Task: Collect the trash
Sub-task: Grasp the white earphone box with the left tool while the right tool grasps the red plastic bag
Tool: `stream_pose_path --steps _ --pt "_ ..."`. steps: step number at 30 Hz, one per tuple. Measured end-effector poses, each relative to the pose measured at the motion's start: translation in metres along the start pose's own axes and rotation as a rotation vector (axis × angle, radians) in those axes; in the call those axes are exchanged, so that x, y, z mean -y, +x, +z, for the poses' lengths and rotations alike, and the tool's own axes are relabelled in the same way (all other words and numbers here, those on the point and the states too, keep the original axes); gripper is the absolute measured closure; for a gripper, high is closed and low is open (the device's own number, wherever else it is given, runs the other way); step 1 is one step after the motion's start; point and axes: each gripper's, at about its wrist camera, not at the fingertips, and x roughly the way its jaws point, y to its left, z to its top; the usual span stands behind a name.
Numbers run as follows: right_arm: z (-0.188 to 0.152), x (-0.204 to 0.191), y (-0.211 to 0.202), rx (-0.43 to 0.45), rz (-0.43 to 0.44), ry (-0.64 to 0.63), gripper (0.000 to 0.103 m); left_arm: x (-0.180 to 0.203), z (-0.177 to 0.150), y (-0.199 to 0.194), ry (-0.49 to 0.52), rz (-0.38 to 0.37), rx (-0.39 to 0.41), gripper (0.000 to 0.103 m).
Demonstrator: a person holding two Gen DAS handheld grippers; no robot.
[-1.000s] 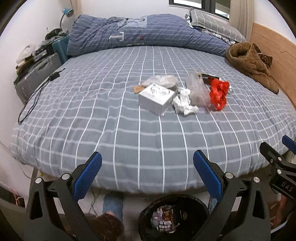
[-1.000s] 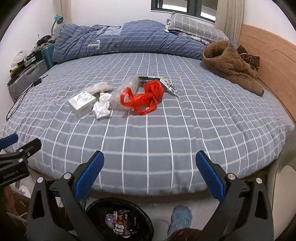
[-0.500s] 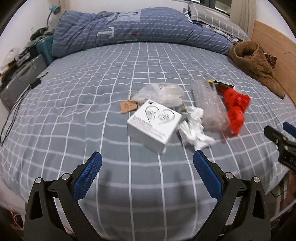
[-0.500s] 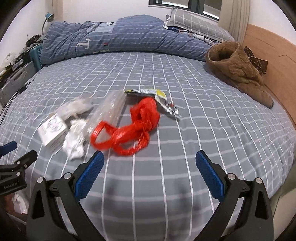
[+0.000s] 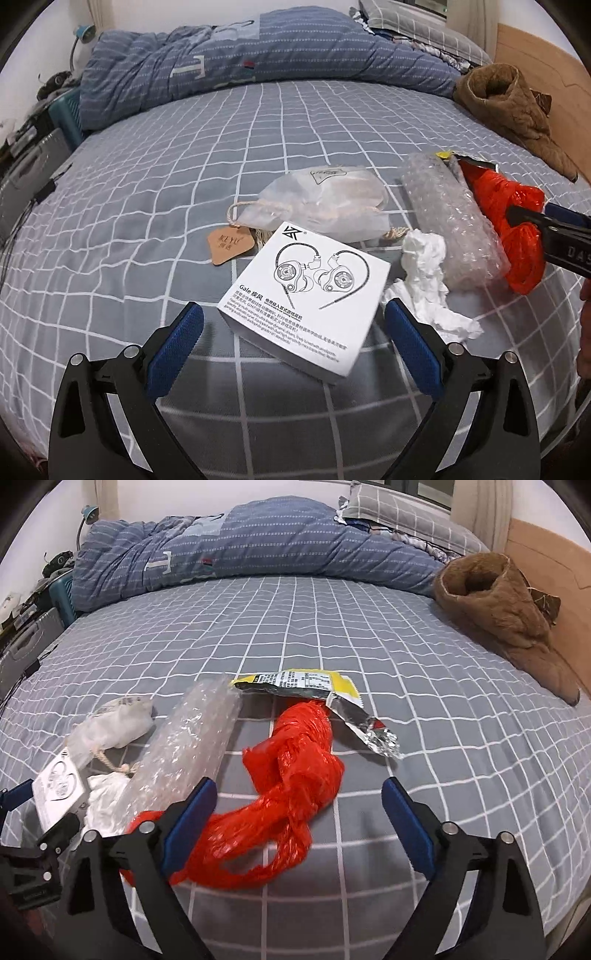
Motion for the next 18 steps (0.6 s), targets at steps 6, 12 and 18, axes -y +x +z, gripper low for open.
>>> stream_pose_path --steps 6,12,18 --pt "-0.004 0.001 0.024 -0.057 0.044 0.026 0.041 -0.008 0.000 0.015 -0.056 -0.061 -0.013 0.013" --pt "-0.006 -0.004 0.031 -0.068 0.025 0.001 0.062 -0.002 0.006 0.023 -0.032 -0.066 -0.010 0.019" --pt "-0.006 0.001 0.022 -0.045 0.019 0.006 0.068 -0.002 0.004 0.018 -0.032 -0.057 0.000 0.020"
